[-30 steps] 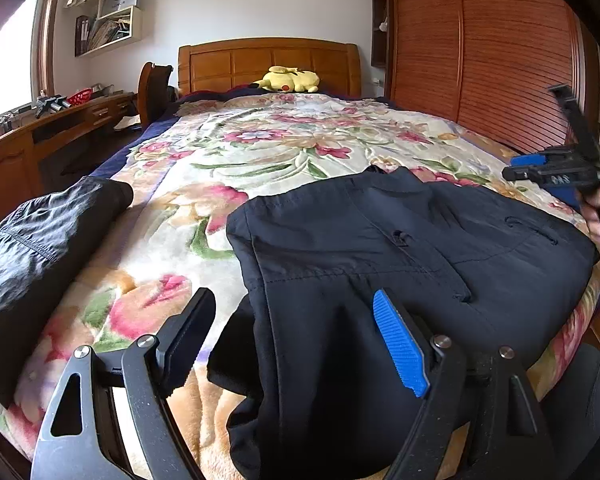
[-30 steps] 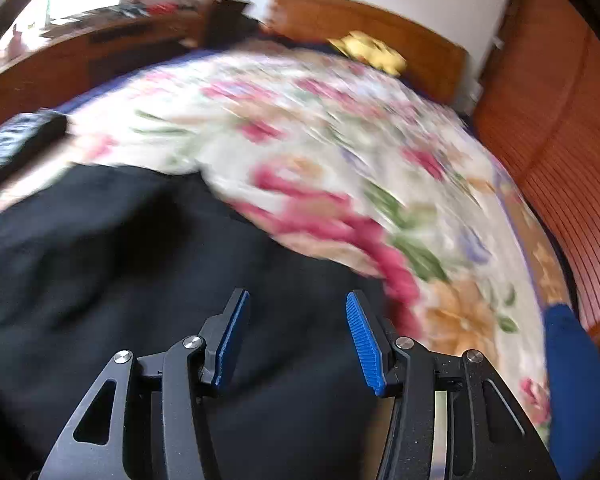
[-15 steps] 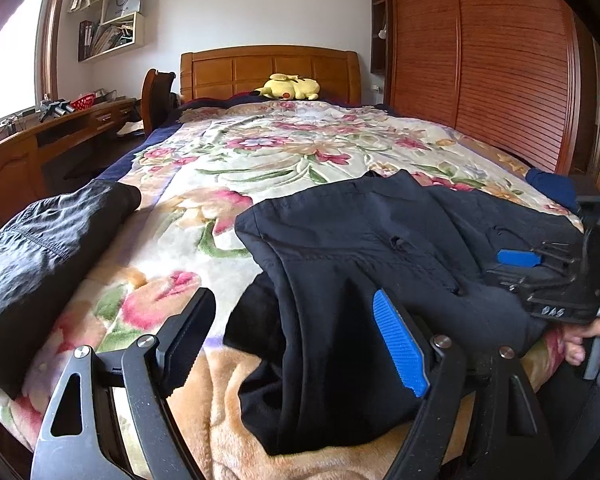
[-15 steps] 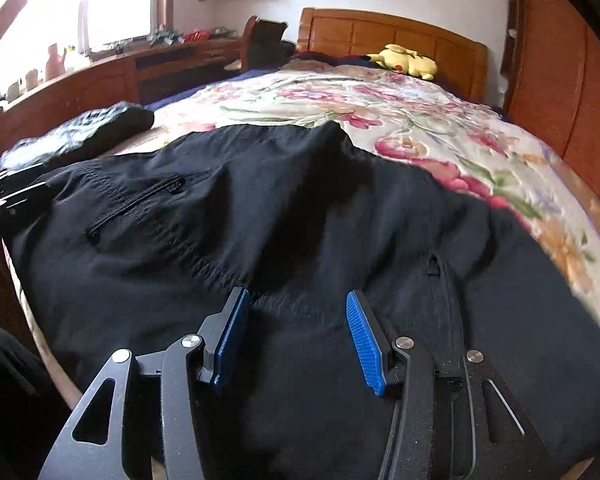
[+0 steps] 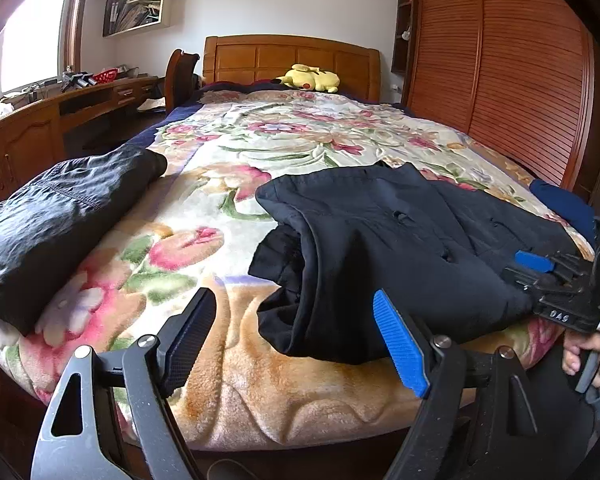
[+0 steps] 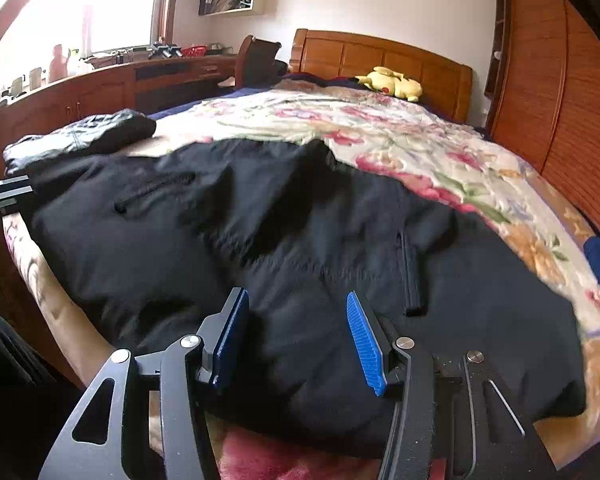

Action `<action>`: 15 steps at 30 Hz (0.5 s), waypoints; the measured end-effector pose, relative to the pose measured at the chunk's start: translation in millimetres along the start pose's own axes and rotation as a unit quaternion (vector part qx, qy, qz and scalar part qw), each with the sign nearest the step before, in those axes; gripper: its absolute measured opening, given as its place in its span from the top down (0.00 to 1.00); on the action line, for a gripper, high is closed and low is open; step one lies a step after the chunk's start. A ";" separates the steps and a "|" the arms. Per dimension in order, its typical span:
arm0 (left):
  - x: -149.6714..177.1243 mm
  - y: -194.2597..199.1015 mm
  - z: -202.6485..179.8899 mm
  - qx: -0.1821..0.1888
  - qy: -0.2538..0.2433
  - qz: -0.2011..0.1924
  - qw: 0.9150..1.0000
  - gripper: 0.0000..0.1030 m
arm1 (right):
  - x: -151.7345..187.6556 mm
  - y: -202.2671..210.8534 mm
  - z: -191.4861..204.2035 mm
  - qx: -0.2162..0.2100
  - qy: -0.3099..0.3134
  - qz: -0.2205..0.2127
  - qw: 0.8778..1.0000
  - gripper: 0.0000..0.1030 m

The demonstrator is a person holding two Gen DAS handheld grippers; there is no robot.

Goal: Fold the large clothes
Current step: 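Move the left gripper to the side edge of the folded black coat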

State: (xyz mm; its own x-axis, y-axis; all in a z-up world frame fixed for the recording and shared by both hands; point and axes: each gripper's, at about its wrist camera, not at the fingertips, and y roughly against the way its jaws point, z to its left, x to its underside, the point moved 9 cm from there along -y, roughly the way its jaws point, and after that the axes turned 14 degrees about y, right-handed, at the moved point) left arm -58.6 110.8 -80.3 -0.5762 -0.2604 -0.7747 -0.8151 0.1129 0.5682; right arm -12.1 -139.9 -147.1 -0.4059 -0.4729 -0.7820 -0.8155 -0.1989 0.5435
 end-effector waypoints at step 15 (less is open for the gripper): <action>15.9 -13.6 -5.2 0.017 0.021 0.042 0.999 0.47 | 0.8 8.0 -2.9 0.006 -0.016 -0.019 1.000 0.49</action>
State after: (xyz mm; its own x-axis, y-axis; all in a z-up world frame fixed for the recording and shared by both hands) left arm -56.4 100.2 -98.9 -0.6401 -0.2891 -0.7119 -0.7660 0.1678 0.6206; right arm -17.7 -144.4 -142.5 -0.3875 -0.4375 -0.8114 -0.8355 -0.2053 0.5097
